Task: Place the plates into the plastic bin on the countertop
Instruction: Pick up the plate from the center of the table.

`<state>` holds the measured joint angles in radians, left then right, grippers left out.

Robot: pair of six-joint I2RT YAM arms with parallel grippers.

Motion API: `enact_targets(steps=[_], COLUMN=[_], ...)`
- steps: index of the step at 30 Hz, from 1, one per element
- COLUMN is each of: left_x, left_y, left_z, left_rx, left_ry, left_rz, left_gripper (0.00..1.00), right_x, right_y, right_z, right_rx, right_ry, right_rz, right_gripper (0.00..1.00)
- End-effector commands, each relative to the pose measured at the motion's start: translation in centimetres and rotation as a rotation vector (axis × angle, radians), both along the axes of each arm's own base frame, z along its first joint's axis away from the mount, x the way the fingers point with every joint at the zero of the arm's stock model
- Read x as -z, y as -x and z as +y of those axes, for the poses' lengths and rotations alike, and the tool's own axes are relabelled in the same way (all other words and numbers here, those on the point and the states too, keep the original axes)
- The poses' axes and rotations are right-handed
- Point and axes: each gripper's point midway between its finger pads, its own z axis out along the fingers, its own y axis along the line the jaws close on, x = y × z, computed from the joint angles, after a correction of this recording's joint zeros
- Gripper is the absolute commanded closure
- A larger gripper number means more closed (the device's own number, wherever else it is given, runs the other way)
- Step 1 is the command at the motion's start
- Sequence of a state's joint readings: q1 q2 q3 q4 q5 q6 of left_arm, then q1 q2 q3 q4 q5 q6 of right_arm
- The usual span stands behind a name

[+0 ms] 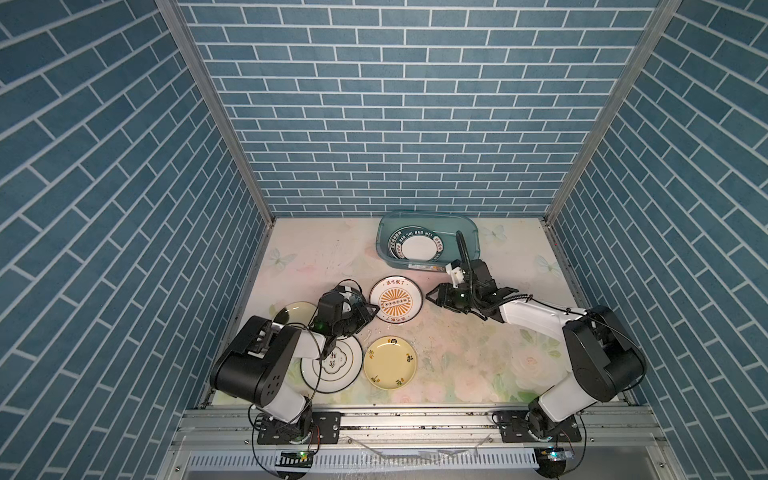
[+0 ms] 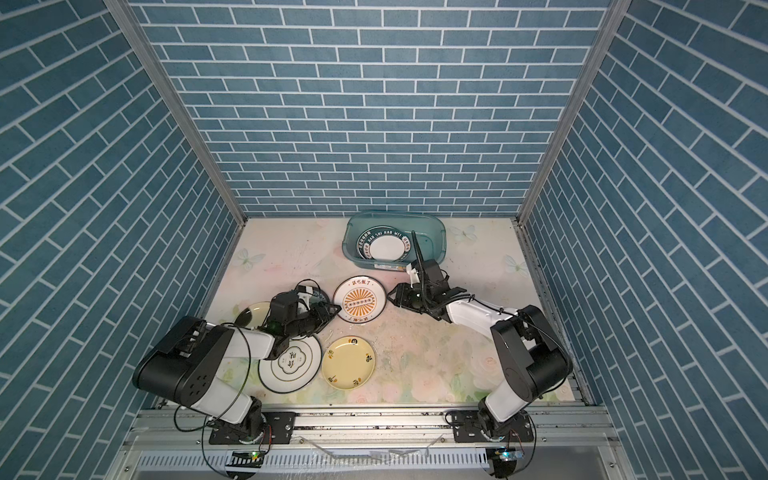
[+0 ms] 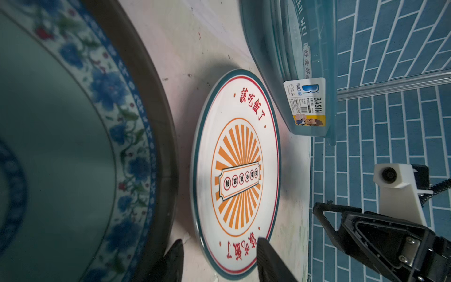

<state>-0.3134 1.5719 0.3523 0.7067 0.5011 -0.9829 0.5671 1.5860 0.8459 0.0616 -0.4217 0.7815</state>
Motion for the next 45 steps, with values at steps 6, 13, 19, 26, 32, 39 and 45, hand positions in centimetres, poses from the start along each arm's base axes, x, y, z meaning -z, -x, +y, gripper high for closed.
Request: enact_targets(steps=[6, 13, 19, 26, 32, 39, 45], left_x=[0.7, 1.0, 0.6, -0.8, -3.0, -6.9, -10.2], left_y=[-0.7, -1.0, -1.3, -1.3, -1.0, -0.7, -0.7], left_z=[-1.1, -1.7, -1.9, -1.9, -1.5, -1.3, -1.3], left_rx=[0.029, 0.047, 0.066, 0.091, 0.103, 0.106, 0.099], left_ry=[-0.007, -0.011, -0.033, -0.079, -0.129, -0.129, -0.107], left_rz=[0.010, 0.018, 0.015, -0.009, -0.046, -0.114, -0.179], left_gripper=[0.57, 0.73, 0.89, 1.00, 1.00, 1.00, 1.00], right_x=[-0.2, -0.1, -0.3, -0.8, -1.7, -2.9, -4.1], right_y=[0.1, 0.1, 0.2, 0.2, 0.3, 0.4, 0.5], right_z=[0.0, -0.3, -0.5, -0.7, -0.8, -0.7, -0.2], right_rx=[0.015, 0.023, 0.025, 0.029, 0.030, 0.026, 0.007], right_ry=[-0.011, -0.006, -0.007, -0.012, -0.020, -0.041, -0.079], right_rz=[-0.004, -0.007, -0.014, -0.026, -0.044, -0.069, -0.087], right_gripper=[0.49, 0.49, 0.49, 0.49, 0.49, 0.49, 0.49])
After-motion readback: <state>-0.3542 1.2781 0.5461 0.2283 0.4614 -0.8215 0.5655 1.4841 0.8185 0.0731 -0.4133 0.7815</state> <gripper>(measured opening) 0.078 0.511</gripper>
